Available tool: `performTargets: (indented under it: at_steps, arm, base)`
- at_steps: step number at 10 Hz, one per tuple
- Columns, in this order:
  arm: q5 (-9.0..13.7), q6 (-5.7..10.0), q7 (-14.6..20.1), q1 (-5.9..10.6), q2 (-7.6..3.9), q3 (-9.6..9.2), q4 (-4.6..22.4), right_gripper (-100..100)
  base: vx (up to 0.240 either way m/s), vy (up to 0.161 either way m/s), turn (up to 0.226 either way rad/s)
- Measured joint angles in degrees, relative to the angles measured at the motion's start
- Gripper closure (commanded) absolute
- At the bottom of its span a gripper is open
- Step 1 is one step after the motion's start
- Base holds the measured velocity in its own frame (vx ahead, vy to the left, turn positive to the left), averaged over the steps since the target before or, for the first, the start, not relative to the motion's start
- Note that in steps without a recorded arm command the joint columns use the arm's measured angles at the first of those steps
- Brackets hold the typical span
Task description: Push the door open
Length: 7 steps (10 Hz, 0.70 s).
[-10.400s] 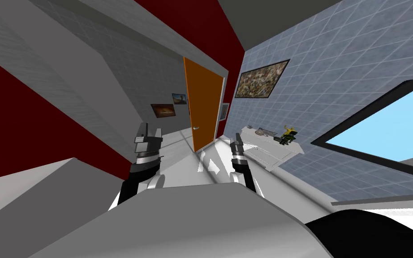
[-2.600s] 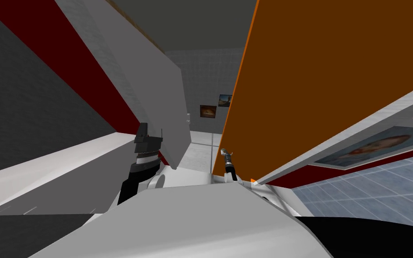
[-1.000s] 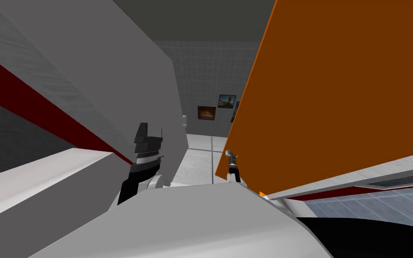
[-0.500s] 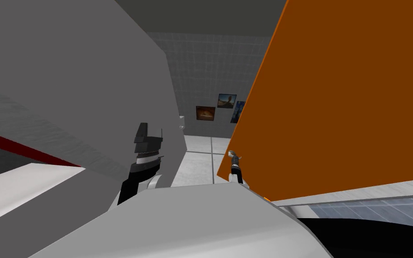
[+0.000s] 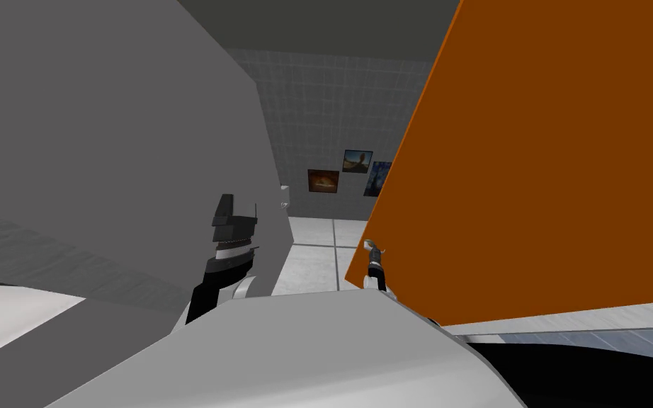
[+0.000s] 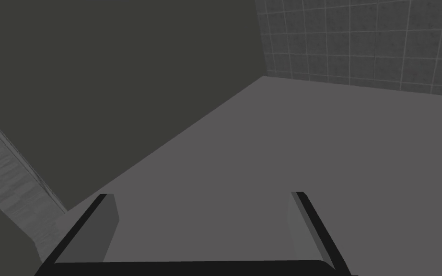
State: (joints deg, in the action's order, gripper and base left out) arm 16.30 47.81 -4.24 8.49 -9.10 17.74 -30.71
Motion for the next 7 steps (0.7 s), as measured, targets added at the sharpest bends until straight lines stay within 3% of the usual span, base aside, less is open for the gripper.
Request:
performTargets:
  at_steps: [2, 7]
  arm:
    - [0.6, -1.53, -0.9, -1.37, 0.26, 1.05, -3.2, 100]
    - [1.8, -1.01, -1.5, -1.42, -0.43, 3.1, -2.3, 100]
  base:
    - [0.174, 0.028, -0.054]
    - [0.153, 0.003, -0.041]
